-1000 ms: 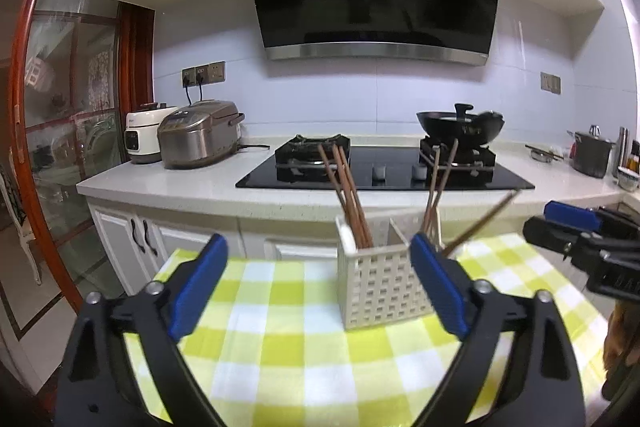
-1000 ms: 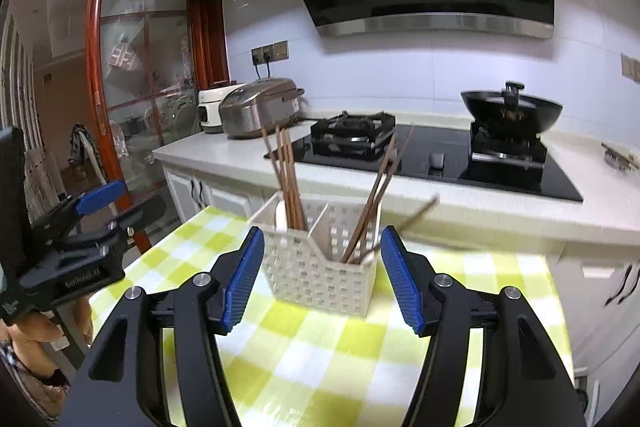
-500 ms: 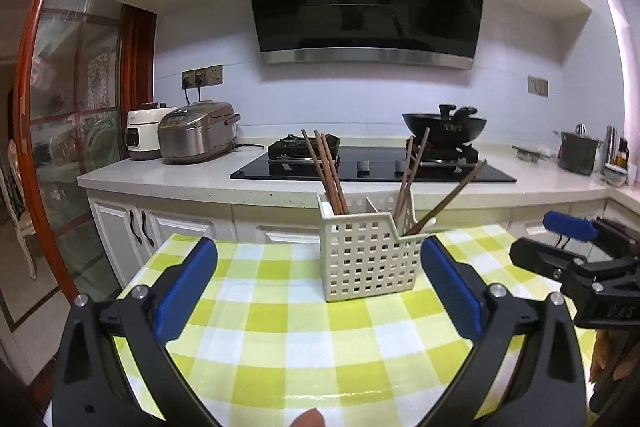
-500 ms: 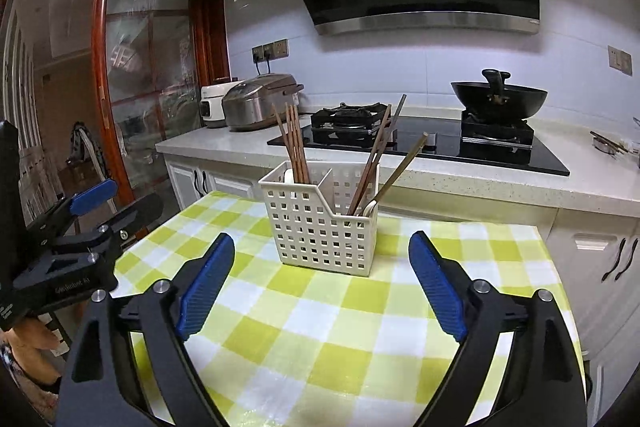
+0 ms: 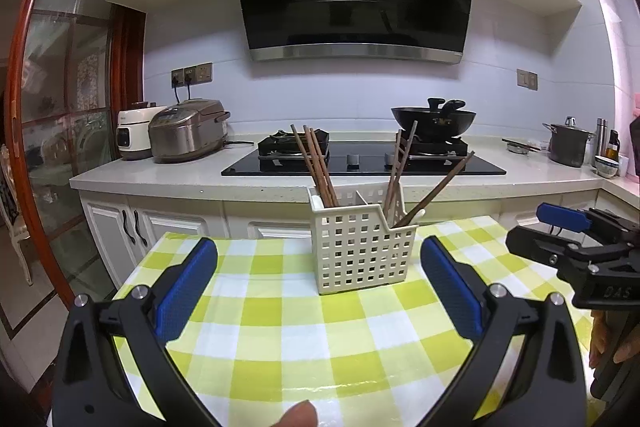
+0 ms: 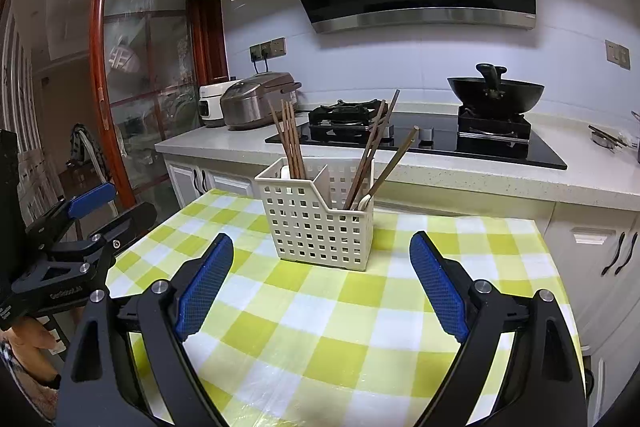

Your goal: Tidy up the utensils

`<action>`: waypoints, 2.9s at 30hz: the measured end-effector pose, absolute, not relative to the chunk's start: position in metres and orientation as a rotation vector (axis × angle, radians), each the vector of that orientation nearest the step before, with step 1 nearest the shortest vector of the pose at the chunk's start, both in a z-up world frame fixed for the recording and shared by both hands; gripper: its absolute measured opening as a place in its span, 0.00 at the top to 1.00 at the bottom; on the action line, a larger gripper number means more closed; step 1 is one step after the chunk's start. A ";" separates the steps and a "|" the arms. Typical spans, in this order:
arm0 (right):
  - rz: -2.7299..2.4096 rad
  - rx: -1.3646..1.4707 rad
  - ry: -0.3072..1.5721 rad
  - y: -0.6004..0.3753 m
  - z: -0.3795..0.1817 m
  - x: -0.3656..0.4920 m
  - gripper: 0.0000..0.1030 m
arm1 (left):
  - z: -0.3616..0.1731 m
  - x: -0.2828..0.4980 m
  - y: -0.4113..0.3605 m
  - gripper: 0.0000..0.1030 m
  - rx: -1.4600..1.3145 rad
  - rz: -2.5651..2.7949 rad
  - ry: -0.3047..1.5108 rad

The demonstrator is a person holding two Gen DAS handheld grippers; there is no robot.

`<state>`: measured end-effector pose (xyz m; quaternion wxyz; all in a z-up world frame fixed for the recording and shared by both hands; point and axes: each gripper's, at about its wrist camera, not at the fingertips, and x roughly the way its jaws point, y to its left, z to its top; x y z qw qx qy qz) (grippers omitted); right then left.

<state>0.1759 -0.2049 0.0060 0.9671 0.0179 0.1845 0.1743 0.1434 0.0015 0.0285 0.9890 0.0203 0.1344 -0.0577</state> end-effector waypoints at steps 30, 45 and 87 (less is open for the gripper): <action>0.345 0.022 0.353 -0.204 0.007 0.168 0.18 | 0.023 0.142 0.013 0.04 -0.013 -0.162 0.275; 0.355 0.012 0.341 -0.203 0.008 0.165 0.18 | 0.021 0.145 0.014 0.04 -0.044 -0.237 0.287; 0.345 0.013 0.346 -0.202 0.006 0.167 0.18 | 0.020 0.140 0.006 0.04 -0.007 -0.198 0.287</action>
